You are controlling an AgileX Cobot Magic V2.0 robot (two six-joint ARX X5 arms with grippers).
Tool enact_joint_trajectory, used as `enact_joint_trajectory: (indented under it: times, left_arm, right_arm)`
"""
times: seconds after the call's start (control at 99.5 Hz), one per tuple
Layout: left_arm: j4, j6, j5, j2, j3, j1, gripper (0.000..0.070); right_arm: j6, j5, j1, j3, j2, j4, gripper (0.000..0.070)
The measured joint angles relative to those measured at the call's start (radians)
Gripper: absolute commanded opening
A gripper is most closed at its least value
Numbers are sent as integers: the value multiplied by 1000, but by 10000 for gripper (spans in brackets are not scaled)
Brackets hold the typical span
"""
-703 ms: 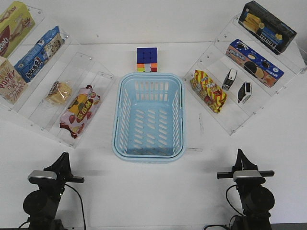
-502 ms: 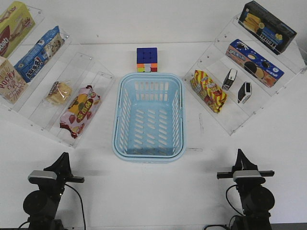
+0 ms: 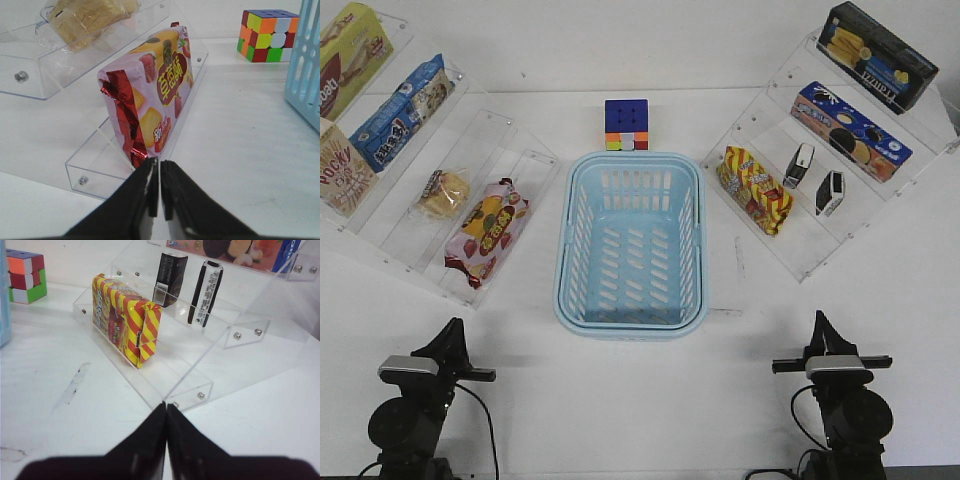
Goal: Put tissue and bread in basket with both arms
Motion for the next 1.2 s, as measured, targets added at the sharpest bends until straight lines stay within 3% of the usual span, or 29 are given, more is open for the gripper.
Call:
enact_joint_trajectory:
  times: [0.211,0.362,0.452,0.633,0.723,0.763,0.794,0.864,0.894,1.025,1.195]
  left_arm:
    - [0,0,0,0,0,0,1]
    - [0,0,0,0,0,0,1]
    - [0,0,0,0,0,0,1]
    - [0,0,0,0,0,0,1]
    - [0,0,0,0,0,0,1]
    - [0,0,0,0,0,0,1]
    - [0,0,0,0,0,0,1]
    - [0,0,0,0,0,0,1]
    - [0,0,0,0,0,0,1]
    - [0,0,0,0,0,0,1]
    - [0,0,0,0,0,0,1]
  right_arm:
    - [44,-26,0,0,0,51,0]
    - [245,-31,0,0,0,50,0]
    - [367,-18,0,43,2,-45,0]
    - [468,21,-1,288,162,-144,0]
    - [474,26,-1,425,327,-205,0]
    - [468,26,-1,480,414,-235,36]
    - [457,26,-1,518,482,-253,115]
    - [415,26,-1,609,628,-277,402]
    - [395,26,-1,649,689,-280,485]
    - [334,26,-1,810,903,-293,390]
    - [271,51,-1,991,1122,-286,388]
